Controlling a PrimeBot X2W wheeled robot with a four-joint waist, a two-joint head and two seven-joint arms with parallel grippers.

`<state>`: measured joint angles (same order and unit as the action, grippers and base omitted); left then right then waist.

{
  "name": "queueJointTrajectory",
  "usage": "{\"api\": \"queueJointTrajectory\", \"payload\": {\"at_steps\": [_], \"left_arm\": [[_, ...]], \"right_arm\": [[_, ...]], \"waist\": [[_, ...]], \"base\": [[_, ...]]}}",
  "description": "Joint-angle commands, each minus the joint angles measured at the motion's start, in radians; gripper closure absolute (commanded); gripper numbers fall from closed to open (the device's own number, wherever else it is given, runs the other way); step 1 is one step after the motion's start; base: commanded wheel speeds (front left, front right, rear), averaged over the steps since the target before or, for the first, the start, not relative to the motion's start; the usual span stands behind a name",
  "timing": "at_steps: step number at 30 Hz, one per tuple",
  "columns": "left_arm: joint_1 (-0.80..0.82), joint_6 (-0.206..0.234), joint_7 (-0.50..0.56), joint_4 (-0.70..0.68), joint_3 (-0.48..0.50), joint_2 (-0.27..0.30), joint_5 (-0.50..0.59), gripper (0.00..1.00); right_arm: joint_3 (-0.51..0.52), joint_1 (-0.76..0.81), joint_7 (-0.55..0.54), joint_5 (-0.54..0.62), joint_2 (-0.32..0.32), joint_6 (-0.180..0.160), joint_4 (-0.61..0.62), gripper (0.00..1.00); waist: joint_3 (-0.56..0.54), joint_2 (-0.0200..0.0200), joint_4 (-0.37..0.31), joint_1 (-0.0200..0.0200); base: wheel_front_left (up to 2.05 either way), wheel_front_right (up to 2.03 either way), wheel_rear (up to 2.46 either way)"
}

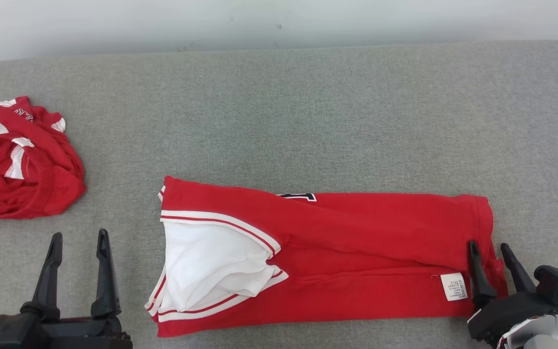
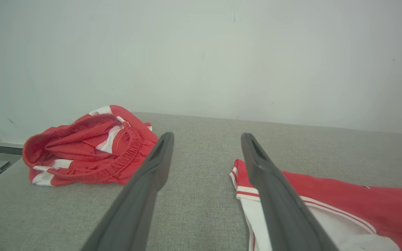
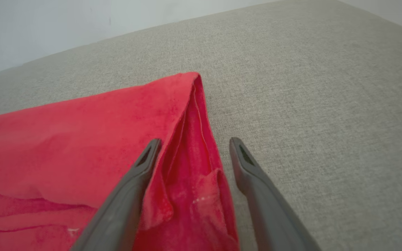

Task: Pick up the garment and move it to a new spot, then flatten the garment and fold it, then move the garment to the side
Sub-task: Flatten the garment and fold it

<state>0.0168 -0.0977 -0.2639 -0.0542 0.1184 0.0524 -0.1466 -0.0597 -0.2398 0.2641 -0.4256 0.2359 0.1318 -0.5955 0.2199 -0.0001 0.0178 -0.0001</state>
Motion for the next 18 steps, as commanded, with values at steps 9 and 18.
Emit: {"api": "queueJointTrajectory", "payload": {"at_steps": [9, 18], "left_arm": [[0.002, 0.011, -0.001, 0.03, 0.001, -0.002, 0.036, 0.0], [-0.009, 0.023, -0.001, 0.042, 0.011, -0.002, 0.056, 0.0]], "right_arm": [[-0.075, -0.034, -0.018, -0.077, -0.007, -0.002, -0.131, 1.0], [-0.09, -0.072, -0.003, -0.143, 0.068, -0.003, -0.147, 1.0]], "waist": [[0.002, 0.0001, 0.012, 0.0001], [-0.021, 0.0001, -0.001, 0.0001]], "base": [[0.0, 0.0, 0.0], [0.0, 0.0, 0.0]]}}
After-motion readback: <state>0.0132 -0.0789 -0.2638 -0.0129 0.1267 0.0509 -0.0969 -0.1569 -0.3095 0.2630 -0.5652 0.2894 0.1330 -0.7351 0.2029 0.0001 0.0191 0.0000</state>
